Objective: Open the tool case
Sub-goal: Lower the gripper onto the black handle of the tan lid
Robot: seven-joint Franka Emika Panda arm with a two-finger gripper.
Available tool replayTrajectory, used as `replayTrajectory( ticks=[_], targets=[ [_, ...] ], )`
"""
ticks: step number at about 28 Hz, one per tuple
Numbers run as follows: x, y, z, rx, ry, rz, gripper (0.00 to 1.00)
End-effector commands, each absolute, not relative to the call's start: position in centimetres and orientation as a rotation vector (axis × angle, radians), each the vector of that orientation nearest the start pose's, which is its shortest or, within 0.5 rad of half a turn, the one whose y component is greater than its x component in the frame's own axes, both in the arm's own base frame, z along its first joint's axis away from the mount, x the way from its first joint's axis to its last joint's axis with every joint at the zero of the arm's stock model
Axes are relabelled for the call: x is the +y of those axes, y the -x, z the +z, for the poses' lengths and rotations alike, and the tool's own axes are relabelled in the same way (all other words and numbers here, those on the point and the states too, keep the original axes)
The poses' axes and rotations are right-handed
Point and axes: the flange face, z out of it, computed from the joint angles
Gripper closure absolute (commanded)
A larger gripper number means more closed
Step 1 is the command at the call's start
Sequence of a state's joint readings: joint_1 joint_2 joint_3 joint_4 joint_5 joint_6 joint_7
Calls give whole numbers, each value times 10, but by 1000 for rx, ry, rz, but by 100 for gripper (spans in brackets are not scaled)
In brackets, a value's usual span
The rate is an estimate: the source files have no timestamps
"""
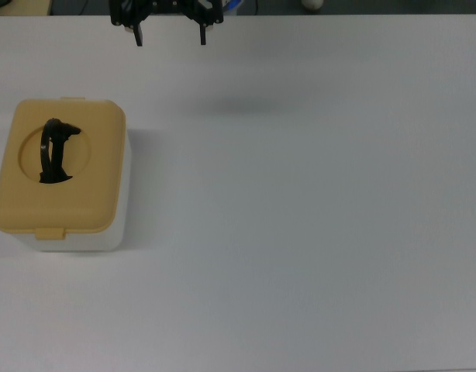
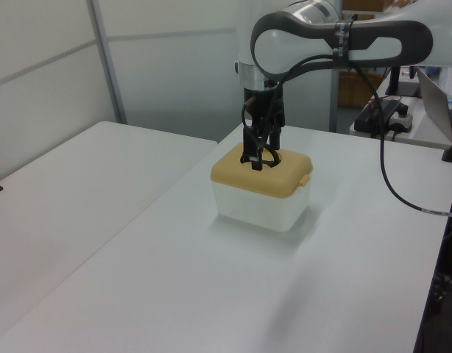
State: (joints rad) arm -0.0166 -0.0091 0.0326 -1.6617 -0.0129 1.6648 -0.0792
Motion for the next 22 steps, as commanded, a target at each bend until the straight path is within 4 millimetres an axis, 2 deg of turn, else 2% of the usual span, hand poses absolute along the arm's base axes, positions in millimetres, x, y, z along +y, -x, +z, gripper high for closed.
replayTrajectory(
  ticks=[1,6,7,11,13,17,19,22],
  targets=[
    [1,-573,584,-162,3210,-48,0],
    [-17,-582,582,-163,3265,-110,0],
    [-31,-585,582,-133,3272,-142,0],
    [-53,-588,581,-114,3277,-170,0],
    [-71,-587,581,-161,3280,-180,0],
    [-98,-591,574,-259,3273,-193,0],
    [-119,-596,565,-284,3270,-210,0],
    [-129,-604,552,-278,3268,-235,0]
  ],
)
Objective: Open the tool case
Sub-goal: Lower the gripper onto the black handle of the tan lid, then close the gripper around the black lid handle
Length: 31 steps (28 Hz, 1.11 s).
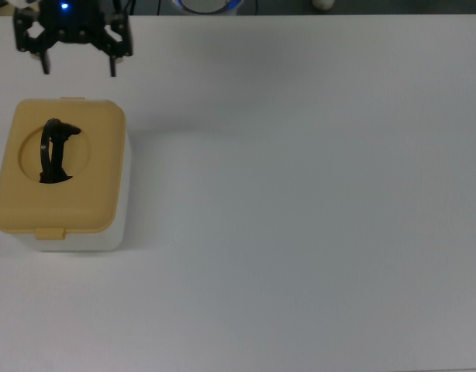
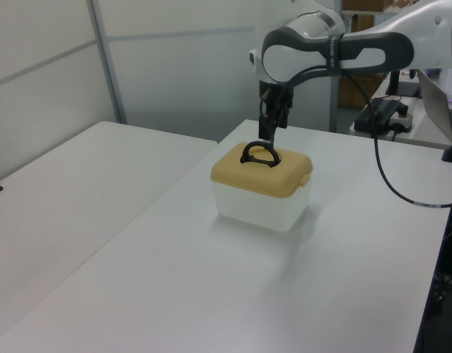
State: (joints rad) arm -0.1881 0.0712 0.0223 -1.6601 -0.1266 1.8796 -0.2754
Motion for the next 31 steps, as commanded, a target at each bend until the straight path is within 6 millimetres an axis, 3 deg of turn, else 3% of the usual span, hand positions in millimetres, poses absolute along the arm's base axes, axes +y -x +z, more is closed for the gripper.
replayTrajectory(
  ticks=[1,2,4,9,13,17,26,28,31],
  targets=[
    [-130,-609,545,-278,3268,-240,0],
    [-138,-618,528,-266,3267,-248,0],
    [-143,-627,512,-260,3266,-268,0],
    [-151,-642,494,-187,3237,-376,0],
    [-155,-642,495,-108,3171,-416,1],
    [-154,-643,499,-102,3164,-425,11],
    [-154,-641,504,-110,3168,-434,18],
    [-155,-641,503,-131,3177,-429,27],
    [-157,-641,503,-141,3181,-428,53]
  ],
)
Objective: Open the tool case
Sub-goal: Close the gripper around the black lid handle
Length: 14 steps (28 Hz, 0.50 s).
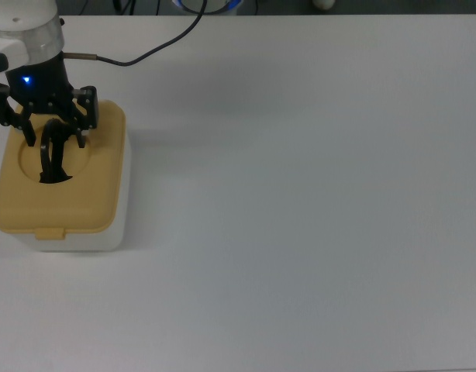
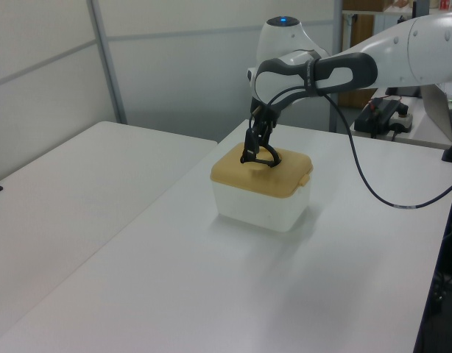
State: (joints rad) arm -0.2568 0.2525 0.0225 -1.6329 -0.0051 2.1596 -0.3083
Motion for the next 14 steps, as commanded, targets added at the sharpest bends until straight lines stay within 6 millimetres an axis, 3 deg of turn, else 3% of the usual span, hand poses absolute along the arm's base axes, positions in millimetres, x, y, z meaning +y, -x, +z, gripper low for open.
replayTrajectory(
  ticks=[1,4,5,14],
  targets=[
    [-157,-641,503,-165,3182,-427,72],
    [-156,-641,503,-212,3182,-426,98],
    [-157,-641,502,-217,3183,-423,100],
    [-159,-640,502,-223,3185,-425,100]
  ],
)
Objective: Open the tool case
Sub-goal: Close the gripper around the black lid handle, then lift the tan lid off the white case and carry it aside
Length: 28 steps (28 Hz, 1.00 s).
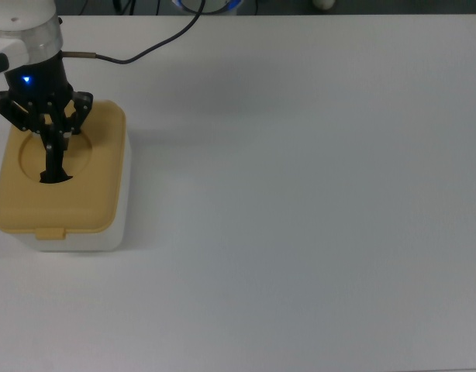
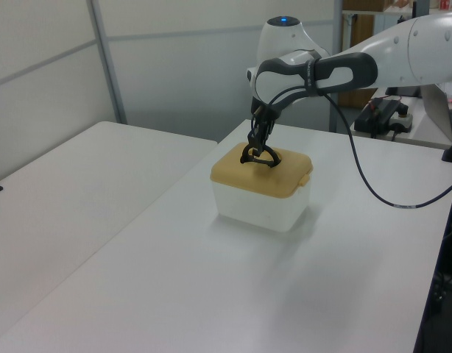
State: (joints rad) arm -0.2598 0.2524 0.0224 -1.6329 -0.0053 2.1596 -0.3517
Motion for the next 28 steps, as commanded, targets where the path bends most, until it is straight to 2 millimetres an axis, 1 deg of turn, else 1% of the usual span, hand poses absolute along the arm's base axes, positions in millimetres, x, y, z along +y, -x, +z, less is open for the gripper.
replayTrajectory(
  ticks=[1,8,12,15,17,23,24,27,28],
  targets=[
    [-159,-640,502,-223,3185,-425,100],
    [-160,-640,504,-221,3186,-430,100],
    [-169,-640,515,-191,3187,-462,100],
    [-168,-641,525,-181,3185,-489,100],
    [-166,-641,528,-181,3184,-495,100],
    [-154,-633,547,-185,3174,-481,100],
    [-149,-627,558,-180,3171,-477,100],
    [-139,-620,571,-172,3164,-454,100],
    [-130,-617,576,-175,3159,-445,100]
  ],
)
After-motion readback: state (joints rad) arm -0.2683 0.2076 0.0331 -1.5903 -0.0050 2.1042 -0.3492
